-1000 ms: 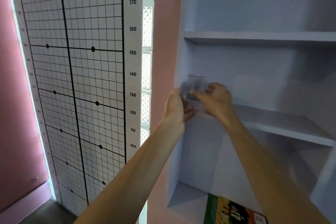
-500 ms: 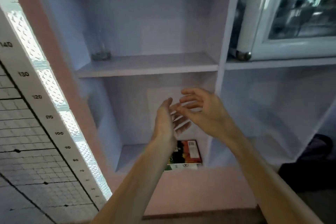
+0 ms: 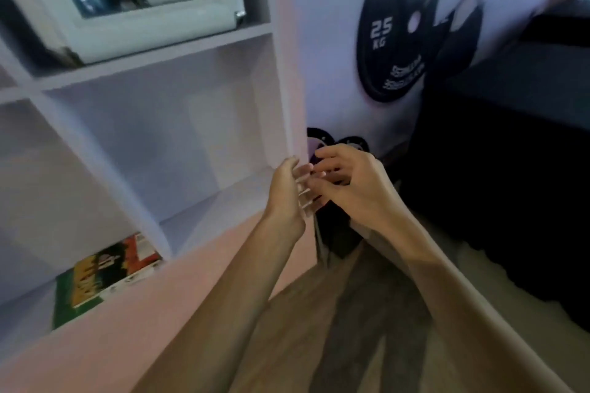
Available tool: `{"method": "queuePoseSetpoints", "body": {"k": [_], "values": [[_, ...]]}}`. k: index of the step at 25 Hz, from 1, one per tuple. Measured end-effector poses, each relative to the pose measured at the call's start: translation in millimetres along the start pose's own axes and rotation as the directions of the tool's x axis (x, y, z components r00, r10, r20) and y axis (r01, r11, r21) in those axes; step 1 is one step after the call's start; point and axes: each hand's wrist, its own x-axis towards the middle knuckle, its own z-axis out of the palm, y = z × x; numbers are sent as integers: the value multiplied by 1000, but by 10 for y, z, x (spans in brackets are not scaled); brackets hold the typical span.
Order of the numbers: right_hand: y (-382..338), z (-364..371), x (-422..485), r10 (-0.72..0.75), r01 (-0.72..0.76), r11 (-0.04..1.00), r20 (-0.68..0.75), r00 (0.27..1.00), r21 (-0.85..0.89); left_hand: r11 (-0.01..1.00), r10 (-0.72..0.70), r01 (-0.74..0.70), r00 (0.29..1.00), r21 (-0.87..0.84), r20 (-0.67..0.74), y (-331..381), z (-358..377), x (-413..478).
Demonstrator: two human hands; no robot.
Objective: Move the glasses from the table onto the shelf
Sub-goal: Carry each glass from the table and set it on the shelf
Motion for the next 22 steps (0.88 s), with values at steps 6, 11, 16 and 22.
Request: {"method": "queuePoseSetpoints", "body": {"k": [6,11,16,22], "values": [[947,-1585,-948,180,-199,980,-317,931,-26,971,-216,174,931,164,294,-1155,1848,-228],[1431,-2783,-1884,308,-382,924,-602,737,4,907,-380,210,779,364,499,-2144,3238,-616],[1897,-3760,-2657,367,-550,835,-757,541,12,816,-533,189,615,547,582,-3088,4420,-1088],[2673,-5085,-2991,422,-651,757,-808,411,64,757,-637,236,472,609,609,-4066,5894,-1252]]}}
